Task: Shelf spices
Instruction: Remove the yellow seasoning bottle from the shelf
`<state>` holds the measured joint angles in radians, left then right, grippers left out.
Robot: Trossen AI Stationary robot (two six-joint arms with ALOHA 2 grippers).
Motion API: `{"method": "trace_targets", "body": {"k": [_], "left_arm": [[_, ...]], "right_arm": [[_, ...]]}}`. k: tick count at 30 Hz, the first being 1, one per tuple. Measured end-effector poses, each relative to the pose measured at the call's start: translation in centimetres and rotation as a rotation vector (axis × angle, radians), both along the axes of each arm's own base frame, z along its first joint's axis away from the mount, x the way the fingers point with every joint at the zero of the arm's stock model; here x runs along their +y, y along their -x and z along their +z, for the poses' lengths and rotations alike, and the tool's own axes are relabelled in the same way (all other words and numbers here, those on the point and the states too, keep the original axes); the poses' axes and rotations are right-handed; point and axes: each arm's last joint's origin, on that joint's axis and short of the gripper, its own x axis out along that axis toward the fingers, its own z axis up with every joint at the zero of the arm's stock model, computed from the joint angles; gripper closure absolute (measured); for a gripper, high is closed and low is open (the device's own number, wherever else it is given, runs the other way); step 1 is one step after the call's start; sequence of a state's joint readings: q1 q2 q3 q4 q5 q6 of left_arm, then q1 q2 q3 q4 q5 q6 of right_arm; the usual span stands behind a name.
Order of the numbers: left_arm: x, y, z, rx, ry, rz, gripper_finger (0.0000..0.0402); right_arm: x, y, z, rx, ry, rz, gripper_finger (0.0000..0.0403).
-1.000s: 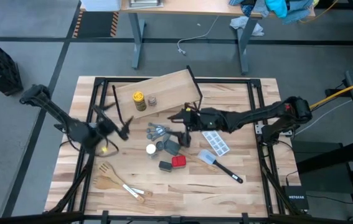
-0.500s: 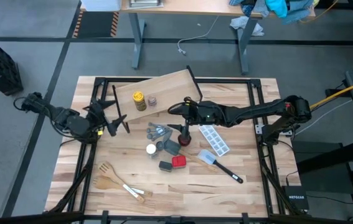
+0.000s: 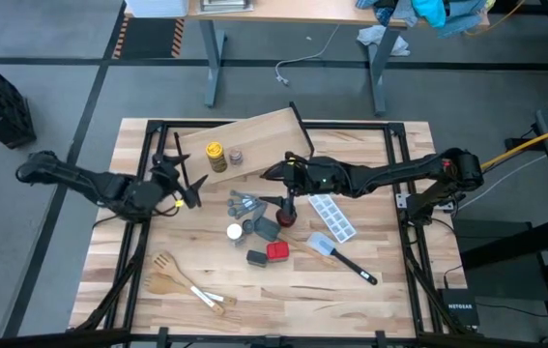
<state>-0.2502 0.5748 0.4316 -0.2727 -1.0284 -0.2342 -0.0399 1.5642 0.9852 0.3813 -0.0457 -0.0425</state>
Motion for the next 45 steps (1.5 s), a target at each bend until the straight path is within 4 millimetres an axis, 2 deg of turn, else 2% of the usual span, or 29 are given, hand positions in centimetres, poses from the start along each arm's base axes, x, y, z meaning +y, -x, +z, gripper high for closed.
{"method": "trace_targets", "body": {"k": [13, 24, 31, 34, 38, 45], "left_arm": [[3.1, -2.7, 0.4, -0.04, 0.049, -0.063, 0.0004], [6.2, -5.2, -1.0, 0.002, 0.069, -0.059, 0.0004], [6.5, -5.5, -1.4, 0.046, 0.038, -0.064, 0.0009], [6.2, -5.4, -1.1, 0.034, 0.036, -0.077, 0.003], [6.0, -5.2, -0.8, 0.03, 0.019, -0.087, 0.0076], [6.0, -5.2, -0.7, 0.043, -0.003, -0.093, 0.0204]], "right_arm": [[0.2, 0.0, 0.2, -0.019, -0.009, 0.052, 0.0098], [0.2, 0.0, 0.1, -0.013, -0.022, 0.074, 0.0098], [0.3, 0.0, 0.0, -0.002, -0.023, 0.077, 0.0098], [0.3, 0.0, 0.0, -0.001, -0.023, 0.077, 0.0098], [0.3, 0.0, 0.0, -0.001, -0.023, 0.077, 0.0098], [0.2, 0.0, 0.0, -0.001, -0.024, 0.076, 0.0098]]}}
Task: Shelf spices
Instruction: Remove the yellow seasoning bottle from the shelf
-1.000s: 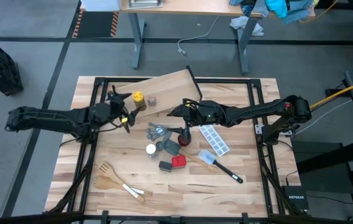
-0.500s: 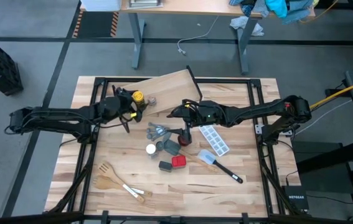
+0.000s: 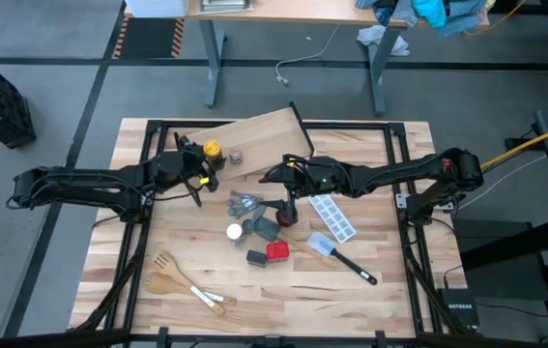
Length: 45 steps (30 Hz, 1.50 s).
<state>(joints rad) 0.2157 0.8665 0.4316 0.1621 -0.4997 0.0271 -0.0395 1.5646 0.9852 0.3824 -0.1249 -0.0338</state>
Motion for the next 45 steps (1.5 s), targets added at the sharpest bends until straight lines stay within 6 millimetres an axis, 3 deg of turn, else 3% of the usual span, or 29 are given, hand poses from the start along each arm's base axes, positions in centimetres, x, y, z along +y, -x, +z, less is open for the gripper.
{"method": "trace_targets", "body": {"k": [2, 9, 16, 21, 28, 36, 42, 45], "left_arm": [[0.0, 0.0, 0.0, 0.002, -0.006, -0.001, 0.0241], [-0.7, 0.7, 0.8, -0.028, -0.011, -0.031, 0.0242], [-2.5, 2.9, 4.2, -0.133, -0.023, -0.101, 0.0242], [-4.0, 5.0, 5.3, -0.185, 0.03, -0.157, 0.0242], [-5.9, 6.6, 4.8, -0.199, 0.135, -0.203, 0.0242], [-8.9, 5.8, 4.1, -0.186, 0.205, -0.308, 0.0242], [-12.4, 4.4, 3.1, -0.164, 0.215, -0.367, 0.0242], [-14.5, 3.8, 2.8, -0.183, 0.201, -0.408, 0.0242]], "right_arm": [[0.0, 0.0, 0.0, 0.0, 0.0, -0.001, 0.0098], [0.0, 0.0, 0.0, -0.005, -0.002, -0.001, 0.0098], [0.0, 0.2, 0.1, 0.01, -0.002, -0.001, 0.0107], [0.0, 1.4, 1.2, 0.04, 0.0, 0.0, 0.0152], [0.1, 3.5, 3.1, 0.062, 0.05, -0.006, 0.0221], [-0.1, 5.2, 3.0, 0.197, 0.074, -0.082, 0.0307], [-0.1, 5.6, 2.6, 0.259, 0.094, -0.089, 0.039], [-0.1, 5.6, 2.6, 0.259, 0.106, -0.085, 0.0392]]}}
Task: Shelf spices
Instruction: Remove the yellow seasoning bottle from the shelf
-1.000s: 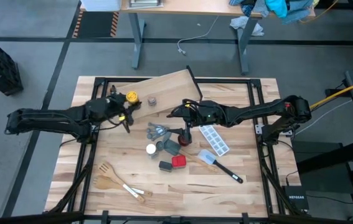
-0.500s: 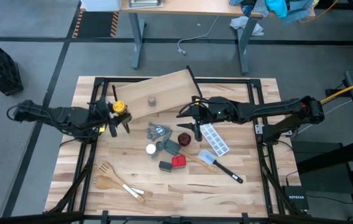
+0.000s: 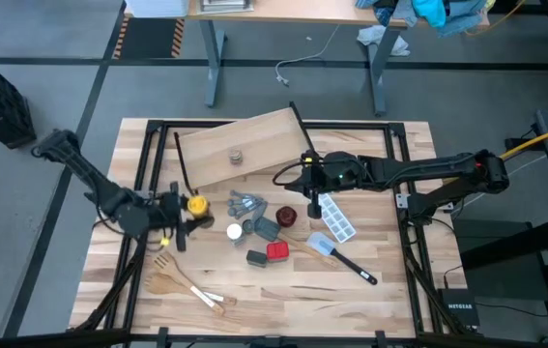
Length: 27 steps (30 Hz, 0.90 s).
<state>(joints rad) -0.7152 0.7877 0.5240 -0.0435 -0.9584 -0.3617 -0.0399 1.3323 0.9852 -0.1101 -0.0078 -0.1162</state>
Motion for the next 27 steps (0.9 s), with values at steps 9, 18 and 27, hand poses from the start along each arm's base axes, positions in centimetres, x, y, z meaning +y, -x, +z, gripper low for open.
{"method": "trace_targets", "body": {"k": [9, 18, 27], "left_arm": [[-4.9, -1.4, -2.6, -0.013, 0.035, -0.035, 0.0242], [-7.8, -3.9, -6.9, 0.001, 0.119, -0.007, 0.0242], [-9.7, -5.5, -10.9, -0.01, 0.198, -0.012, 0.0242]], "right_arm": [[0.0, 0.0, 0.0, -0.001, -0.004, -0.001, 0.0398], [0.0, 0.0, 0.0, -0.001, -0.01, 0.007, 0.0397], [0.1, 0.0, 0.0, -0.002, -0.02, 0.028, 0.0389]]}}
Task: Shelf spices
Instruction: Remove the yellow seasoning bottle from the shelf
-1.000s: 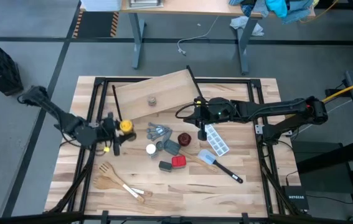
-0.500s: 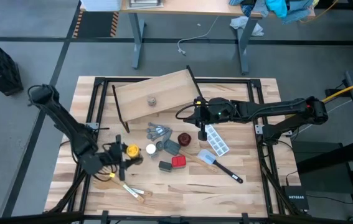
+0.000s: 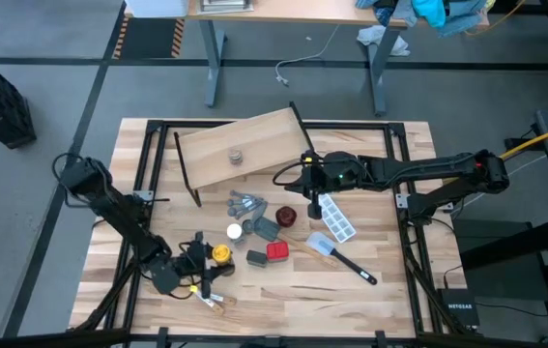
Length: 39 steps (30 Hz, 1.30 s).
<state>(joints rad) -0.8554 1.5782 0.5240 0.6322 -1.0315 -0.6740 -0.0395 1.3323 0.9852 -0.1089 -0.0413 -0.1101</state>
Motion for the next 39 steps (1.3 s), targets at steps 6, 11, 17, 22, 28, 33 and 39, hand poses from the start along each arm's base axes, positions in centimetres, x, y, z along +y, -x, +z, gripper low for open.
{"method": "trace_targets", "body": {"k": [6, 11, 17, 22, 28, 33, 39], "left_arm": [[-0.3, -1.4, -2.2, 0.032, -0.015, 0.036, 0.0242], [-0.3, -2.8, -3.5, 0.075, -0.071, 0.048, 0.0242], [0.4, -3.7, -4.4, 0.108, -0.116, 0.078, 0.0242], [0.9, -3.8, -5.0, 0.147, -0.145, 0.095, 0.0242], [0.8, -3.8, -5.0, 0.157, -0.154, 0.075, 0.0242], [0.8, -3.8, -5.0, 0.148, -0.112, 0.082, 0.0174], [0.7, -3.9, -5.0, 0.143, -0.086, 0.077, 0.0095]], "right_arm": [[0.2, 0.0, 0.0, -0.003, -0.021, 0.043, 0.0398], [0.2, 0.0, 0.0, -0.002, -0.048, 0.04, 0.039], [0.3, 0.0, 0.0, -0.002, -0.06, 0.063, 0.0399], [0.3, 0.0, 0.0, -0.003, -0.072, 0.087, 0.0393], [0.3, 0.0, 0.0, -0.002, -0.072, 0.087, 0.0389], [0.3, 0.0, 0.0, -0.002, -0.072, 0.087, 0.0393], [0.3, 0.0, 0.0, -0.002, -0.072, 0.087, 0.0391]]}}
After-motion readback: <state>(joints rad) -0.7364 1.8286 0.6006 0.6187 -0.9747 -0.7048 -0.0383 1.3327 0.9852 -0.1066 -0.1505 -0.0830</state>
